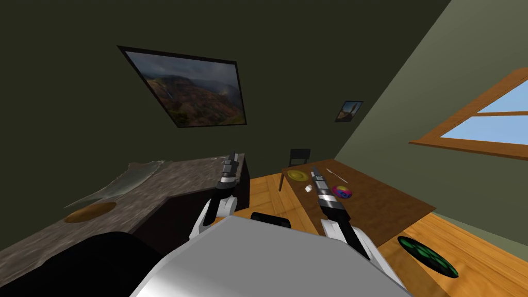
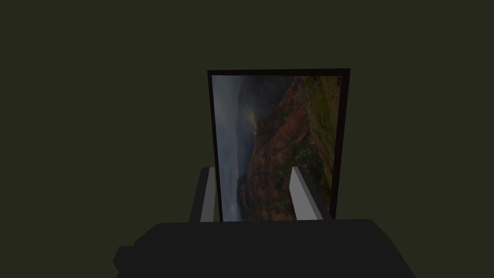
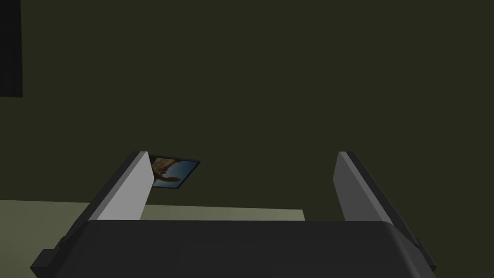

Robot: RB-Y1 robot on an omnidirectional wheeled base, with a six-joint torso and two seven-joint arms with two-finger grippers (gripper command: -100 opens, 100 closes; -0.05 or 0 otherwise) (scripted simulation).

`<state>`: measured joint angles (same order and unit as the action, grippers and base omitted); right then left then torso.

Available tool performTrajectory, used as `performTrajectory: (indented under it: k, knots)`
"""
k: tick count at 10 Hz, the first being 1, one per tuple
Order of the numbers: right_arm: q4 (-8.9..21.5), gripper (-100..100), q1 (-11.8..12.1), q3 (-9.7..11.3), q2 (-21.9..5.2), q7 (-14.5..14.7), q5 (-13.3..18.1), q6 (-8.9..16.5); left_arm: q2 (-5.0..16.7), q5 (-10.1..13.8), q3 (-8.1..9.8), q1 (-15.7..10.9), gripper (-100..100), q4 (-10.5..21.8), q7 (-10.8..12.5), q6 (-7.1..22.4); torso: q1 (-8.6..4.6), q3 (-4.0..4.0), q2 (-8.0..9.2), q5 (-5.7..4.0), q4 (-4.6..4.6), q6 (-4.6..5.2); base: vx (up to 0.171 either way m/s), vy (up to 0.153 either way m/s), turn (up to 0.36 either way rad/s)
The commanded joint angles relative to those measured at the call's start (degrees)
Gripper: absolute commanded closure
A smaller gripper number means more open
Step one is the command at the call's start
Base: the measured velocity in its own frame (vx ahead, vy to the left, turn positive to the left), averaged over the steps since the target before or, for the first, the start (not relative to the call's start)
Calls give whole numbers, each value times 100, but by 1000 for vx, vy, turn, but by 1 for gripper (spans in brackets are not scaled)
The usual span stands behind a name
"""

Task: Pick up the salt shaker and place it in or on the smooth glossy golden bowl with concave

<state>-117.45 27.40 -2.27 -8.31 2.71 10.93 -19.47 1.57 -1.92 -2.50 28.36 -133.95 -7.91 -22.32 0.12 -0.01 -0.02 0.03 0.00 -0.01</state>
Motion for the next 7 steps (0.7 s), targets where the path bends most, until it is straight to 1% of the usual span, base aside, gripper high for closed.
performTrajectory:
  k: [1,5,6,7]
  knots:
    - [232,-100,-82,-38,-122,89,92,44,0,0,0,0,0,0,0,0,0,0,0,0,0,0,6,27,-52]
    - [933,-100,-291,-19,-404,511,499,326,0,0,0,0,0,0,0,0,4,-3,-5,1,-1,0,13,46,-77]
    - [1083,-100,-350,-9,-474,622,605,406,0,0,0,0,0,0,0,0,4,-5,-8,1,-2,1,25,54,-82]
    - [1134,-100,-350,-9,-474,622,605,406,0,0,0,0,0,0,0,0,7,-5,-9,1,-2,1,15,37,-33]
